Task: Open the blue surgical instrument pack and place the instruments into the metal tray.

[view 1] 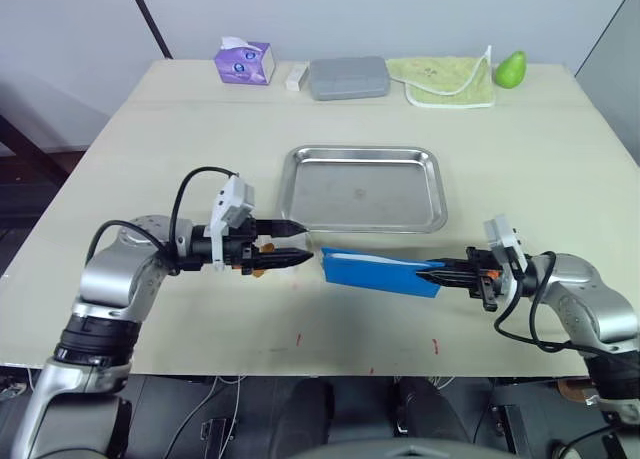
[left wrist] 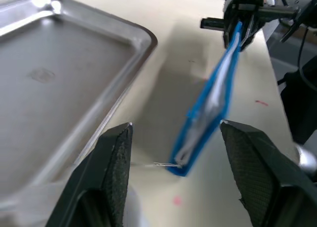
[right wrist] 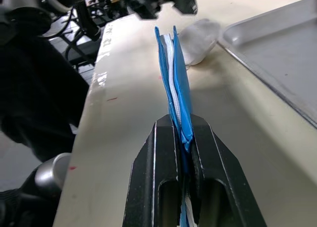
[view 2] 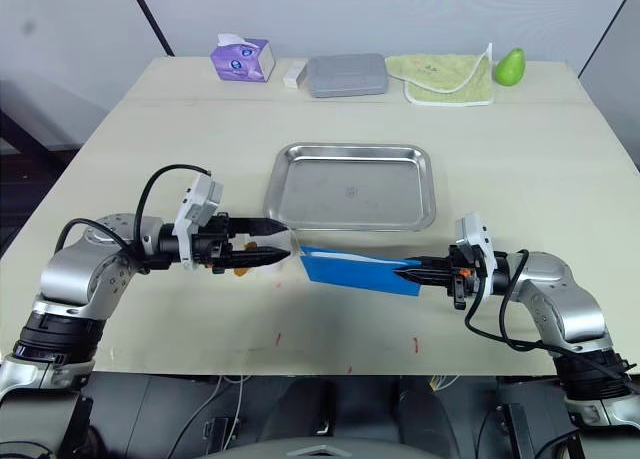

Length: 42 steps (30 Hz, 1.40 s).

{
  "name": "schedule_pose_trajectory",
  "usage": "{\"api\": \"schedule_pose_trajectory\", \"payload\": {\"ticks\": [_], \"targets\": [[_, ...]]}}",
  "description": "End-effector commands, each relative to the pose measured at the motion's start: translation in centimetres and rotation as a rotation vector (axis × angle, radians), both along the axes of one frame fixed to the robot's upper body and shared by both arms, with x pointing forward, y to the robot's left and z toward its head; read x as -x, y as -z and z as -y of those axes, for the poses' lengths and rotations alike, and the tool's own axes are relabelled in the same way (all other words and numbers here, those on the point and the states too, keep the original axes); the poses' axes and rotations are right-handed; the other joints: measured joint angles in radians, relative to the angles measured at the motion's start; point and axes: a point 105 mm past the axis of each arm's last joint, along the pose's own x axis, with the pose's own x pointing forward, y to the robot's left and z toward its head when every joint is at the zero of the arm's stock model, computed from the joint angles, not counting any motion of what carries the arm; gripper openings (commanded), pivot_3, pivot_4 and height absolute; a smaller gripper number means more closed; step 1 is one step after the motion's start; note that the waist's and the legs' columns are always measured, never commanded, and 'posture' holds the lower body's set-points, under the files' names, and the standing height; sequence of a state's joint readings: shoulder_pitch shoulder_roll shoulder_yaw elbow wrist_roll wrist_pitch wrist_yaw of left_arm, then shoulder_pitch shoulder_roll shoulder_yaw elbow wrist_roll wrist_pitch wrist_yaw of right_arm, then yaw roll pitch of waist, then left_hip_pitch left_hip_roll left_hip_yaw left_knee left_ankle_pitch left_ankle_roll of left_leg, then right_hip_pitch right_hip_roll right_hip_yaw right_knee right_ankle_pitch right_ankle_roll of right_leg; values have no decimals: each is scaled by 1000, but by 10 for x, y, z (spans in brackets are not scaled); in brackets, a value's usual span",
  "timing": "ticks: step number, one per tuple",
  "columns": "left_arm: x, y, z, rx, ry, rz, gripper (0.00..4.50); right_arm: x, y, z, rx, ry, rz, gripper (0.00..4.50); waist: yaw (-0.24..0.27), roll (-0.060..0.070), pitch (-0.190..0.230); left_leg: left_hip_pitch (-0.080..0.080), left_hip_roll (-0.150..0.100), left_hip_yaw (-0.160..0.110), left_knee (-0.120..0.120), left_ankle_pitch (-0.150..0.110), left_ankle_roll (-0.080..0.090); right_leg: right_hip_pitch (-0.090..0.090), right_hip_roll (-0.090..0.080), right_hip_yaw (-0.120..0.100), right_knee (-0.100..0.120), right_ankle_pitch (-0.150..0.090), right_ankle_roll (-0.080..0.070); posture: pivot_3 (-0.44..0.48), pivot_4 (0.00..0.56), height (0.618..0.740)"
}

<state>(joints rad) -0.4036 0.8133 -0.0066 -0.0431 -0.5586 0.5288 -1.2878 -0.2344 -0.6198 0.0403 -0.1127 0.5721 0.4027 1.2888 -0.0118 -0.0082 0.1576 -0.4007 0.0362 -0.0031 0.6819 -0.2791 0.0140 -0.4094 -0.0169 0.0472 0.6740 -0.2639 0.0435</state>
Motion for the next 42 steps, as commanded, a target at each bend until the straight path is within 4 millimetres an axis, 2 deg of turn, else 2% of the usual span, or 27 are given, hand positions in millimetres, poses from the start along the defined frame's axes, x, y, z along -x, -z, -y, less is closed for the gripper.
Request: {"api": "schedule_pose_trajectory", "payload": {"ticks": [1,8,15,29,42], "targets": [[0,-6,-2,-1,27,40,2891,6,-11,-2,-20,-35,31,0,0,0,0,0,0,0,0,0,0,0,0,0,0,0,0,0,150,740],[3,-2,-6,-33,52,49,2891,9,-13,-6,-45,-47,21,0,1,0,0,0,0,0,0,0,0,0,0,0,0,0,0,0,150,740],[10,3,3,-41,98,44,2891,14,0,-8,-6,-49,14,0,0,0,0,0,0,0,0,0,0,0,0,0,0,0,0,0,150,740],[10,20,18,-66,167,56,2891,15,-2,-9,-3,-59,23,0,0,0,0,0,0,0,0,0,0,0,0,0,0,0,0,0,150,740],[9,23,32,-57,222,83,2891,15,-2,-12,2,-71,28,0,0,0,0,0,0,0,0,0,0,0,0,0,0,0,0,0,150,740]]}}
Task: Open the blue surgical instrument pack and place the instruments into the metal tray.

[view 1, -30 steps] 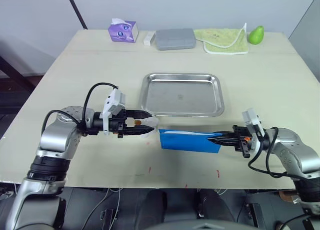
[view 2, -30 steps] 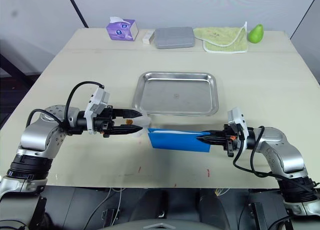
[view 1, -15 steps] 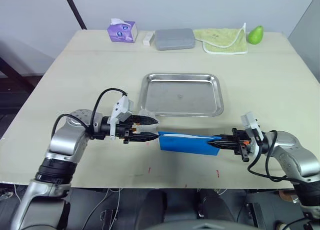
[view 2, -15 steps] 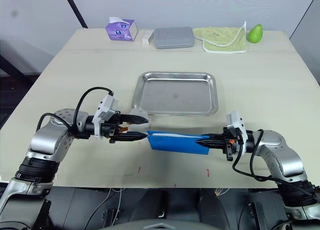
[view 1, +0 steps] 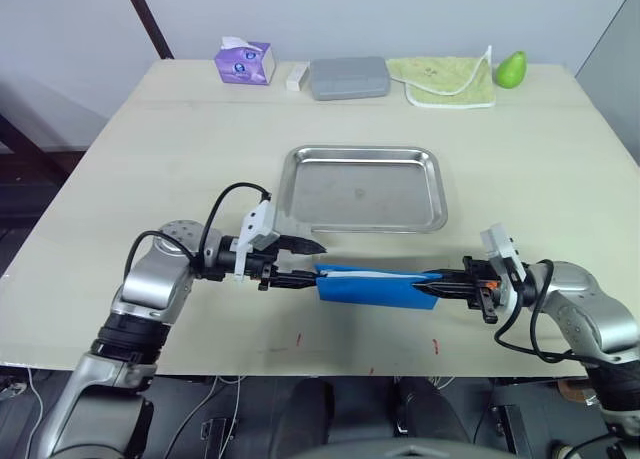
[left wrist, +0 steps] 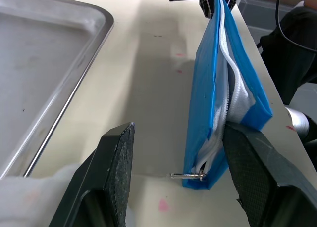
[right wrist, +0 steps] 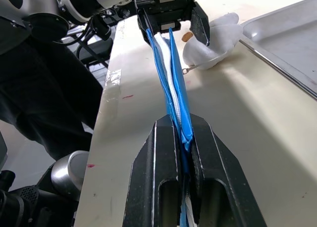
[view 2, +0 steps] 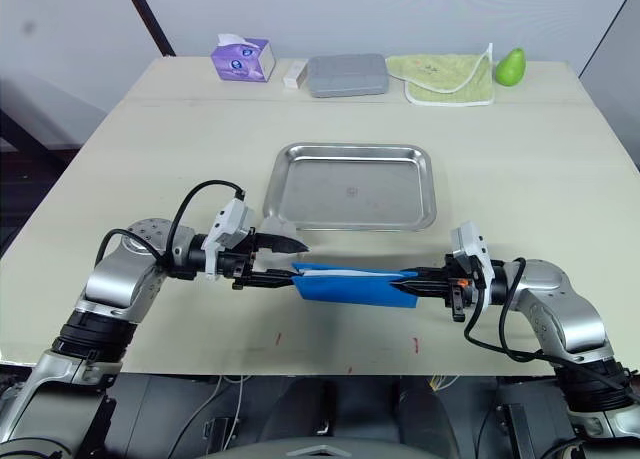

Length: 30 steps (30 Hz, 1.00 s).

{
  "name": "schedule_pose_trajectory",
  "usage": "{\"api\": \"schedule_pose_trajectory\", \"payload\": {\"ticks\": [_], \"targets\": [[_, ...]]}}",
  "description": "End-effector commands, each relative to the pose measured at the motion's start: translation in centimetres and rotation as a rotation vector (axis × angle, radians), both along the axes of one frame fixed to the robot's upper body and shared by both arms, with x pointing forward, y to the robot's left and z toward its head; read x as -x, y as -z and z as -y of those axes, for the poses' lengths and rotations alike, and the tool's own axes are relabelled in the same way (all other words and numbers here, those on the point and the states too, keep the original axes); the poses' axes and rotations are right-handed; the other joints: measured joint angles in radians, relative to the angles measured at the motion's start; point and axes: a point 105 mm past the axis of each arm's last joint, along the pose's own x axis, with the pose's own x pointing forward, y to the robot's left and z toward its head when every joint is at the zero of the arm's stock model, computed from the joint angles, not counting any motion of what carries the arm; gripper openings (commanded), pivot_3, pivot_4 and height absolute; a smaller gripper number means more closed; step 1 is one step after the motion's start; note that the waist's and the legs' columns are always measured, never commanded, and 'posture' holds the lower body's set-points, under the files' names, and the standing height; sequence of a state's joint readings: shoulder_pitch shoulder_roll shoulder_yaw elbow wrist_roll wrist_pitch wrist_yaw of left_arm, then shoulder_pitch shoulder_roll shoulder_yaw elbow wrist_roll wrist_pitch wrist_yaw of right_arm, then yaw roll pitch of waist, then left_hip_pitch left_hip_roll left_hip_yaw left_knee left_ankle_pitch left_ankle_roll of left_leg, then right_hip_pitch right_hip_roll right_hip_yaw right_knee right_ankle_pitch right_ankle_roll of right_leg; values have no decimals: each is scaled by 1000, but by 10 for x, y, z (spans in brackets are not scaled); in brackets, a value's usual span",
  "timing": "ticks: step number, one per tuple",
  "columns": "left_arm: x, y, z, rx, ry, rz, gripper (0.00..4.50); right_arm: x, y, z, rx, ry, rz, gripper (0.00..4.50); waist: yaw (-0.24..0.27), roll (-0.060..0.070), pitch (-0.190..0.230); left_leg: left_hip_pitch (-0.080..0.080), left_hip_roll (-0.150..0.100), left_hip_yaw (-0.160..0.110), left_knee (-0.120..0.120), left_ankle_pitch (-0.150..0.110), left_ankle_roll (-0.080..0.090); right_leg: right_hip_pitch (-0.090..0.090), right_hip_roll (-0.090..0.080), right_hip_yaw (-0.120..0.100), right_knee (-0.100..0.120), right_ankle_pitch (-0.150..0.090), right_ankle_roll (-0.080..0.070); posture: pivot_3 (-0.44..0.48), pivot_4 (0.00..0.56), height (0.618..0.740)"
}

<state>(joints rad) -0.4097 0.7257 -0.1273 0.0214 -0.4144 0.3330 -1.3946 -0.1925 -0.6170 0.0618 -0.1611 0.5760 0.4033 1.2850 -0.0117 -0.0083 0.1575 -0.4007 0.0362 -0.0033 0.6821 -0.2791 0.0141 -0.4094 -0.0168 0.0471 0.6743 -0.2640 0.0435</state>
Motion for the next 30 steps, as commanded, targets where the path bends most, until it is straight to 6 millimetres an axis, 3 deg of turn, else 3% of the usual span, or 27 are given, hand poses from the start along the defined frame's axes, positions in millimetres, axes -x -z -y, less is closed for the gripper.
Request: {"api": "schedule_pose_trajectory", "payload": {"ticks": [1,3,7,9,15,17,18,22,29,30], "targets": [[2,-7,9,16,49,37,2622,3,-8,-6,2,-40,43,0,0,0,0,0,0,0,0,0,0,0,0,0,0,0,0,0,150,740],[3,-6,11,11,67,41,2065,3,-8,-6,2,-41,44,0,0,0,0,0,0,0,0,0,0,0,0,0,0,0,0,0,150,740],[7,-6,16,16,91,42,298,1,-8,-7,6,-38,49,0,0,0,0,0,0,0,0,0,0,0,0,0,0,0,0,0,150,740],[7,-4,16,9,95,48,21,0,-8,-7,7,-34,51,0,0,0,0,0,0,0,0,0,0,0,0,0,0,0,0,0,150,740],[7,1,13,0,94,52,21,0,-8,-6,22,-22,14,0,0,0,0,0,0,0,0,0,0,0,0,0,0,0,0,0,150,740],[8,2,13,-1,93,52,0,0,-10,-5,27,-30,14,731,0,0,0,0,0,0,0,0,0,0,0,0,0,0,0,0,150,740],[8,2,13,0,93,51,0,0,-12,-4,30,-27,32,861,0,0,0,0,0,0,0,0,0,0,0,0,0,0,0,0,150,740],[10,1,16,10,97,36,0,-2,-22,8,72,52,78,2957,0,0,0,0,0,0,0,0,0,0,0,0,0,0,0,0,150,740],[8,1,16,8,90,33,0,9,-58,32,13,125,37,2957,2,0,0,0,0,-1,1,0,0,0,0,0,0,0,0,0,150,740],[8,1,16,9,89,33,0,11,-61,34,4,124,17,2739,3,0,0,0,0,-1,1,0,0,0,0,0,0,0,0,0,150,740]]}}
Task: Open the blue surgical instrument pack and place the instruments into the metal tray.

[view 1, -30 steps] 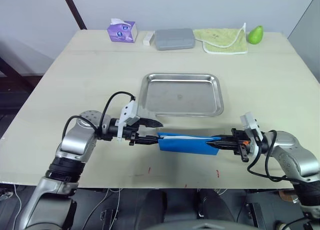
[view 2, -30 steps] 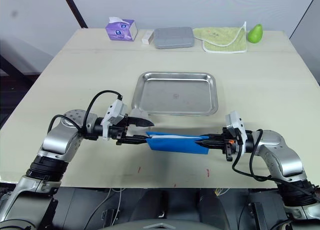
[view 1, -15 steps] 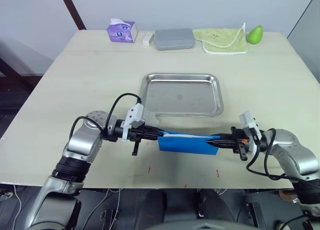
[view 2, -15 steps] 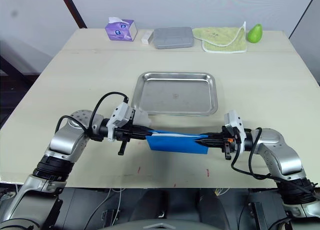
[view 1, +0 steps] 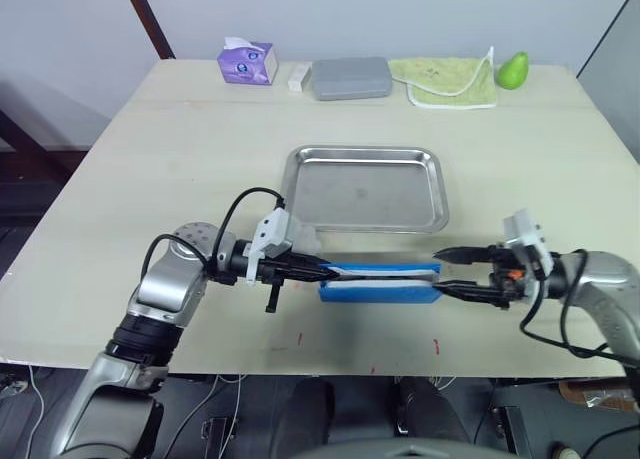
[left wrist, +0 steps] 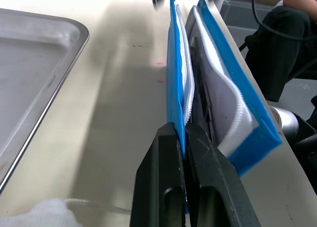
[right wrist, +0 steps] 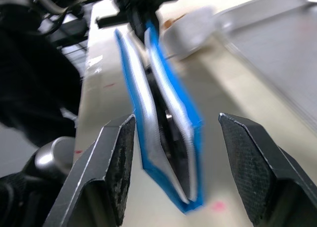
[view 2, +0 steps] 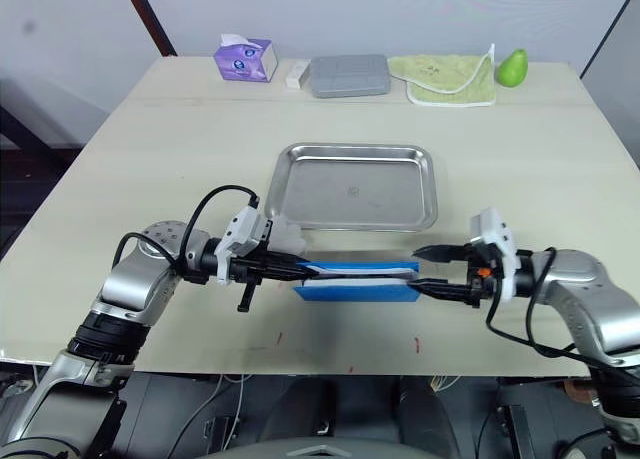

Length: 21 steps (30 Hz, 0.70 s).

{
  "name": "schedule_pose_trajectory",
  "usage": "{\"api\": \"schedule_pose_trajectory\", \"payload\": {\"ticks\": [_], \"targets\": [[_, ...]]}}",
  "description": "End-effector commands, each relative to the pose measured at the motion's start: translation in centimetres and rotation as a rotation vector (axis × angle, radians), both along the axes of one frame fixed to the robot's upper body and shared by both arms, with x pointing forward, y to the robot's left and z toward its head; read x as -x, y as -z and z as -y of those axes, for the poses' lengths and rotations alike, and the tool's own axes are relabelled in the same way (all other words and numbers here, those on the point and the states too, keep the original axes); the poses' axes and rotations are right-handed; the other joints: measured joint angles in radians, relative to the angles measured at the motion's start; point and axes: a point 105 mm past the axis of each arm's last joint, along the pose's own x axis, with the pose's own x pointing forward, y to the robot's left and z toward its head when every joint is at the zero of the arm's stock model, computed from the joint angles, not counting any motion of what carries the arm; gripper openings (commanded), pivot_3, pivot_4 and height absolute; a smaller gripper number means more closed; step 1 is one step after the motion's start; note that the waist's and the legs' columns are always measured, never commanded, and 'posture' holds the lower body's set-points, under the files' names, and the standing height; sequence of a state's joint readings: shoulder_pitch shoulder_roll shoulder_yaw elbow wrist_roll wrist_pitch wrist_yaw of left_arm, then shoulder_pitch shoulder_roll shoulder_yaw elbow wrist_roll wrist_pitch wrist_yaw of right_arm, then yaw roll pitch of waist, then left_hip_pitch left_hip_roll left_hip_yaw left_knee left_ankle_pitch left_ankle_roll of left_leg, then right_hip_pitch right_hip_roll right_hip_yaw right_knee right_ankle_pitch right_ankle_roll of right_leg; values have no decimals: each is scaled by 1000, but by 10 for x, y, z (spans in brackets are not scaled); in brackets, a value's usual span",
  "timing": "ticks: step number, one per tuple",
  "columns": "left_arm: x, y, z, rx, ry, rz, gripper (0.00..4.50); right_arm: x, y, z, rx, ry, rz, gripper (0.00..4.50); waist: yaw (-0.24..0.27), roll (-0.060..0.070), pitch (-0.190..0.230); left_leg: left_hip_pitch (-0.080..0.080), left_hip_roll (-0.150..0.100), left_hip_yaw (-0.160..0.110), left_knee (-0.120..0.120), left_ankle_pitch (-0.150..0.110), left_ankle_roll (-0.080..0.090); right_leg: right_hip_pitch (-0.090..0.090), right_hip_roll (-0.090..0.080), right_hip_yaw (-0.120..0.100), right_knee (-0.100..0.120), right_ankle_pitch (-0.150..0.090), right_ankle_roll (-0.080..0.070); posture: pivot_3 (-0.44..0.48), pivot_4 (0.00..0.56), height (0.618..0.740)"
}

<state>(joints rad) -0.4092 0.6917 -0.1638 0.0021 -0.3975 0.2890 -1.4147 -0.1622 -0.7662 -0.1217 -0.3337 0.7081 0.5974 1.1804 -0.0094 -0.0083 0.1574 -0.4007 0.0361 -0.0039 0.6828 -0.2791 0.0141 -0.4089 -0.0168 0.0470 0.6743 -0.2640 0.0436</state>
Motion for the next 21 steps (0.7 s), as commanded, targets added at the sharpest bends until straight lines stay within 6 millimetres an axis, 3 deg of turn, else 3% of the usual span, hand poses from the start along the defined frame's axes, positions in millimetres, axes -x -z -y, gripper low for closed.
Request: {"api": "schedule_pose_trajectory", "payload": {"ticks": [1,2,4,7,15,21], "targets": [[1,-2,1,4,8,8,0,11,-20,4,-49,-10,-23,2468,0,0,0,0,0,0,0,0,0,0,0,0,0,0,0,0,150,740],[1,-2,1,4,9,7,0,13,-17,2,-35,-16,-40,2147,0,0,0,0,0,0,0,0,0,0,0,0,0,0,0,0,150,740],[0,-1,0,2,8,5,0,9,-7,-2,8,11,-57,1074,0,0,0,0,0,0,0,0,0,0,0,0,0,0,0,0,150,740],[-2,1,1,-6,2,7,0,7,11,-10,86,5,-61,135,0,0,0,0,0,0,0,0,0,0,0,0,0,0,0,0,150,740],[-23,7,3,-76,-83,58,0,34,42,-29,235,-165,-66,135,1,0,0,0,0,0,0,0,0,0,0,-1,0,0,0,0,150,740],[-41,21,6,-164,-160,108,0,43,56,-32,279,-190,-62,135,-1,0,0,0,0,0,0,0,0,0,0,0,0,0,0,0,150,740]]}}
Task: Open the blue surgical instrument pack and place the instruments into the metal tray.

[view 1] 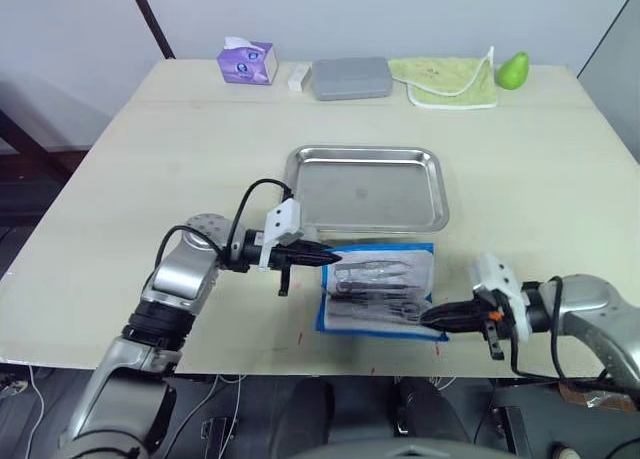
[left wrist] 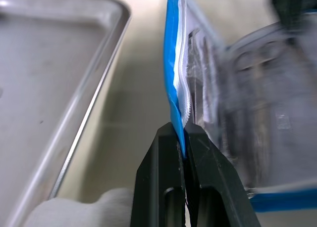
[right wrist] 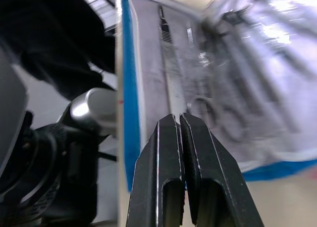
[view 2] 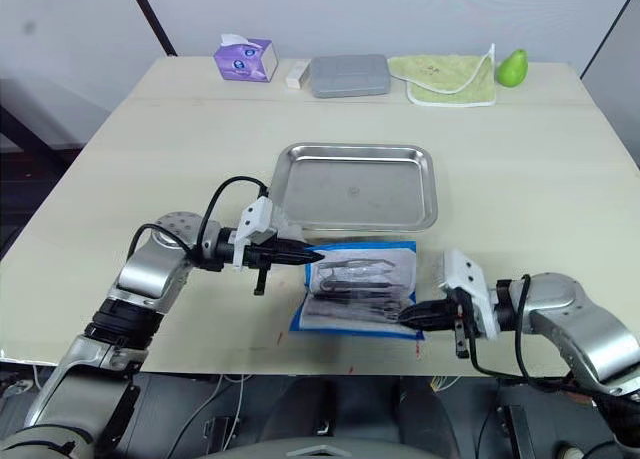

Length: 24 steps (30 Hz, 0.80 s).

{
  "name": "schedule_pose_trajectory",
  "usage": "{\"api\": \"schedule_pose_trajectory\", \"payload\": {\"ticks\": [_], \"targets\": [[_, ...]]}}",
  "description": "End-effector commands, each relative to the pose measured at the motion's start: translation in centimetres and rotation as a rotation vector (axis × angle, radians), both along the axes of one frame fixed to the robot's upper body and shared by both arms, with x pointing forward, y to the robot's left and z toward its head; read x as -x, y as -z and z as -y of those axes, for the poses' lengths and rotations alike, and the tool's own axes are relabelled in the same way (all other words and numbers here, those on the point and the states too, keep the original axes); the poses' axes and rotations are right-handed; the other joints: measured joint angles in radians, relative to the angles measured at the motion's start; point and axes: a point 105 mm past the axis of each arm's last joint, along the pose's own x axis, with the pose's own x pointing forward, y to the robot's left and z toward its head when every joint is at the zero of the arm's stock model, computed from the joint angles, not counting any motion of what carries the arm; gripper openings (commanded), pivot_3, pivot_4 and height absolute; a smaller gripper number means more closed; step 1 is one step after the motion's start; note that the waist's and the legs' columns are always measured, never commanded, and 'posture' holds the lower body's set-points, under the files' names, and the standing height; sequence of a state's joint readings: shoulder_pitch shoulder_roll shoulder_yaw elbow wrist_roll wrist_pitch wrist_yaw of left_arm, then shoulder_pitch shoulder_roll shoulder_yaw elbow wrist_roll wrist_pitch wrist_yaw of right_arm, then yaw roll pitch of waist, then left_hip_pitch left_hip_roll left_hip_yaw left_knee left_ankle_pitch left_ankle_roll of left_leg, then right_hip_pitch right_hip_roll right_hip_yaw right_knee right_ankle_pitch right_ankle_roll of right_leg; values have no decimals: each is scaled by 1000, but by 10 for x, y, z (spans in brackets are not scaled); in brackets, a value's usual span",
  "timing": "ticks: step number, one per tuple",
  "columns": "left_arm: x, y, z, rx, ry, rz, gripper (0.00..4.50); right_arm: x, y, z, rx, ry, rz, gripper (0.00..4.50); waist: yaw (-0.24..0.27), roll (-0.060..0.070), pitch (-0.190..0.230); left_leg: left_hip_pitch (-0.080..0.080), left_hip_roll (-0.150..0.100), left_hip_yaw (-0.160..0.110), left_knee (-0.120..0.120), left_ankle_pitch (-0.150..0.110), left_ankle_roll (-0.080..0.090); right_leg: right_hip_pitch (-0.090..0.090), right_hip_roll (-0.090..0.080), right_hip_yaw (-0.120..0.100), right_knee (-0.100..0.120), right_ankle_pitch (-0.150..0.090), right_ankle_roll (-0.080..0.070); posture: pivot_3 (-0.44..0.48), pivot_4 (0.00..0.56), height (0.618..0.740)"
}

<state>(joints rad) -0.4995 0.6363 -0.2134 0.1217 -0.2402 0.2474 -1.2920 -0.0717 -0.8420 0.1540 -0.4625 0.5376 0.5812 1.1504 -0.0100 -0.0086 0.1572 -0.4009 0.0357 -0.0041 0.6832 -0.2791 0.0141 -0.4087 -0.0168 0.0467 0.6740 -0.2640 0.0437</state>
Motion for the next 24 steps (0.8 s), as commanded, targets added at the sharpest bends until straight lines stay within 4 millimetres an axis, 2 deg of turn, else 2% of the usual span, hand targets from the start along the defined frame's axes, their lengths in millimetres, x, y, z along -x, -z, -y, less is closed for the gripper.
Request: {"api": "schedule_pose_trajectory", "payload": {"ticks": [1,12,24], "targets": [[-11,12,2,-74,-42,27,0,5,0,-3,24,-36,48,135,1,0,0,0,0,0,0,0,0,0,0,0,0,0,0,0,150,740],[-23,25,11,-180,-27,110,0,4,24,-2,117,-21,78,135,10,0,0,0,0,0,1,0,0,0,0,0,0,0,0,0,150,740],[-18,30,8,-239,-9,124,0,4,37,-1,136,-21,95,135,17,-1,-1,2,-1,1,1,0,0,2,0,-1,0,0,0,0,150,740]]}}
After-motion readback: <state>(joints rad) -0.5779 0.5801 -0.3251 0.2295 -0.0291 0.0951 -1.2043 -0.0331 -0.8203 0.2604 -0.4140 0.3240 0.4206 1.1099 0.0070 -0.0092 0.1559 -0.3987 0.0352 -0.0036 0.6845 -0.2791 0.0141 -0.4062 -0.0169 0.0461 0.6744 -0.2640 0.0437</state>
